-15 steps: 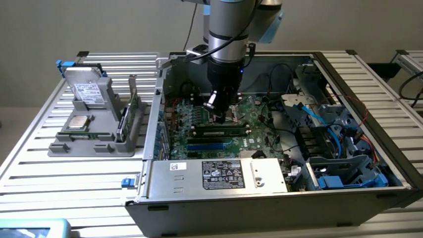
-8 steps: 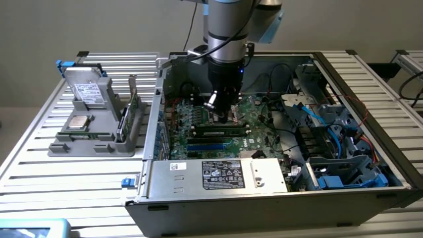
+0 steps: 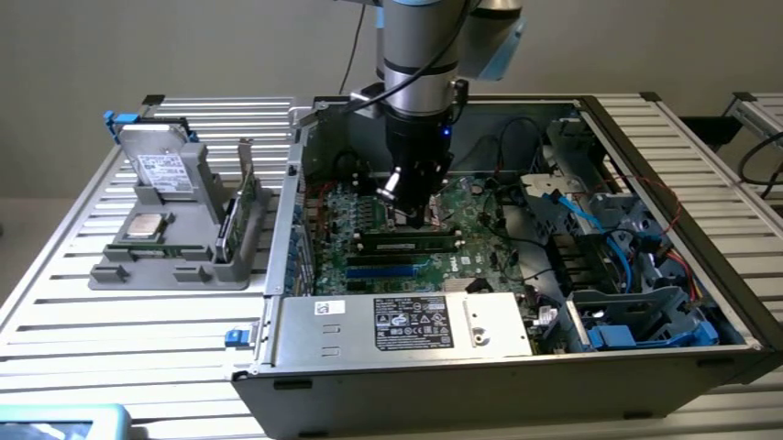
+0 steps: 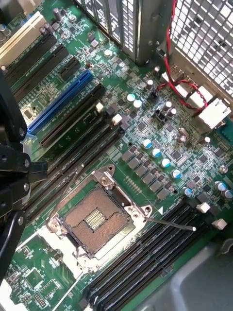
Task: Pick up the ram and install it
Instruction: 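Press down the ram until it locks into place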
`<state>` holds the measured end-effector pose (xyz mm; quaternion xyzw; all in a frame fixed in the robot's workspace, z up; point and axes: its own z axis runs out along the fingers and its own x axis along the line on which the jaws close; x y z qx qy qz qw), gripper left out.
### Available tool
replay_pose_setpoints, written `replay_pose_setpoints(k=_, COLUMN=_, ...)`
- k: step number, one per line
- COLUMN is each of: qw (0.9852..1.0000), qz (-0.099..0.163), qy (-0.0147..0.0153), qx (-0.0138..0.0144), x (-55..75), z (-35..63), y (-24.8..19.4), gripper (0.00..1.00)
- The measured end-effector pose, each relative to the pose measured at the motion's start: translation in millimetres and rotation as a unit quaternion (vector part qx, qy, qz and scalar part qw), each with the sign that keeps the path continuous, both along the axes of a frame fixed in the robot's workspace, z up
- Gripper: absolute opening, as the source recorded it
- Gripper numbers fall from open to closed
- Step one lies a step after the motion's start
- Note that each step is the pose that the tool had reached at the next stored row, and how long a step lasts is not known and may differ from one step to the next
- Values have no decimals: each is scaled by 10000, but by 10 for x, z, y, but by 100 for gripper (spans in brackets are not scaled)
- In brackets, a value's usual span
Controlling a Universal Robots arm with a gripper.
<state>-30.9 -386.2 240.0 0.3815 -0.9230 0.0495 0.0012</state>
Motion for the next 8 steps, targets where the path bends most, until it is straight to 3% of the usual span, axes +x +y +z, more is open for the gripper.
replay_pose_setpoints(k=8, qw=9989, qz=-458, qy=-11, qx=-28, x=0, z=0, y=0, gripper=11)
